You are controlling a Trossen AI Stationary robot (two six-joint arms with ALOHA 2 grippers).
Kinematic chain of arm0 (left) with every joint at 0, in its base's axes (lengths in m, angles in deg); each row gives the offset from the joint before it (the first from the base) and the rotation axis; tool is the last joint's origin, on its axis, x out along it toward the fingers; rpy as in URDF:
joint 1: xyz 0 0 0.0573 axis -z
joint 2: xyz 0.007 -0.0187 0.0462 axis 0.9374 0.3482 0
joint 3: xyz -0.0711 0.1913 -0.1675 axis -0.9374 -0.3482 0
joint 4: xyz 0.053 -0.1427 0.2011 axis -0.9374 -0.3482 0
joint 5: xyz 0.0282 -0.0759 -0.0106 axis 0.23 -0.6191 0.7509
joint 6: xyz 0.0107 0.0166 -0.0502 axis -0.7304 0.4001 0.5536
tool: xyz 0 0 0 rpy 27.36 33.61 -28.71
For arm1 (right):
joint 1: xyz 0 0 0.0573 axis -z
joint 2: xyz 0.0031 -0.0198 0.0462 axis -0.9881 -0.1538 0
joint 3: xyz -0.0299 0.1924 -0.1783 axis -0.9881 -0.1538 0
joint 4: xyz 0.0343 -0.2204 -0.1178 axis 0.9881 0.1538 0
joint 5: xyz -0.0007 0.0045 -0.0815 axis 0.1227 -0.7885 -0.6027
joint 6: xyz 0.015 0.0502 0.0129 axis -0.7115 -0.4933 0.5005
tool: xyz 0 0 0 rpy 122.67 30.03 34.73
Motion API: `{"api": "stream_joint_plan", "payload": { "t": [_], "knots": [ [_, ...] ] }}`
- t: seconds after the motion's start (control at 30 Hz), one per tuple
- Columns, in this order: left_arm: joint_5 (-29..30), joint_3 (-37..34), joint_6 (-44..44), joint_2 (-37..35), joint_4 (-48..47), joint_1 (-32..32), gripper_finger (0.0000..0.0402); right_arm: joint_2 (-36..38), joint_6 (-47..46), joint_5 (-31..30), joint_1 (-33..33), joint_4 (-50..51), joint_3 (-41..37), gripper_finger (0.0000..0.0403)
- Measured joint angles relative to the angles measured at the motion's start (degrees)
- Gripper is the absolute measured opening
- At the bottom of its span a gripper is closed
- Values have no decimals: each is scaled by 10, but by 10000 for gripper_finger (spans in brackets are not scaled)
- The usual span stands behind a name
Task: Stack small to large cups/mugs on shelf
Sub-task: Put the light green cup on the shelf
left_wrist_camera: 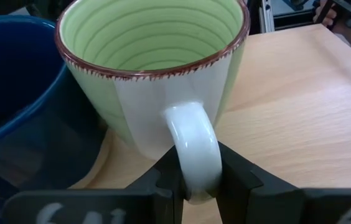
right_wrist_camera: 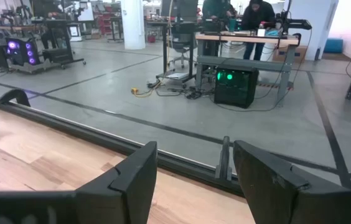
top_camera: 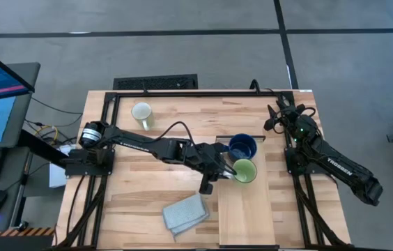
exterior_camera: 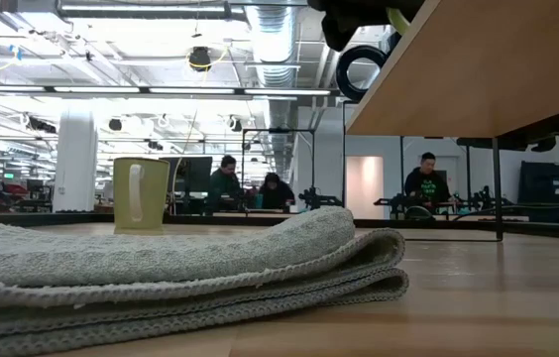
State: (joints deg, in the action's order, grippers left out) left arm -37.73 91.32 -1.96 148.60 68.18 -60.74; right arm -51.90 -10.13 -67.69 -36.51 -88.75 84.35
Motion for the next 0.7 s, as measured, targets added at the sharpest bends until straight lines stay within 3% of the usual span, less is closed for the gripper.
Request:
{"api": "stream_joint_plan", "payload": {
  "t": [0.7],
  "knots": [
    [10,9,2,0,-22,0,57,0,1,0,0,0,0,235]
  ]
}}
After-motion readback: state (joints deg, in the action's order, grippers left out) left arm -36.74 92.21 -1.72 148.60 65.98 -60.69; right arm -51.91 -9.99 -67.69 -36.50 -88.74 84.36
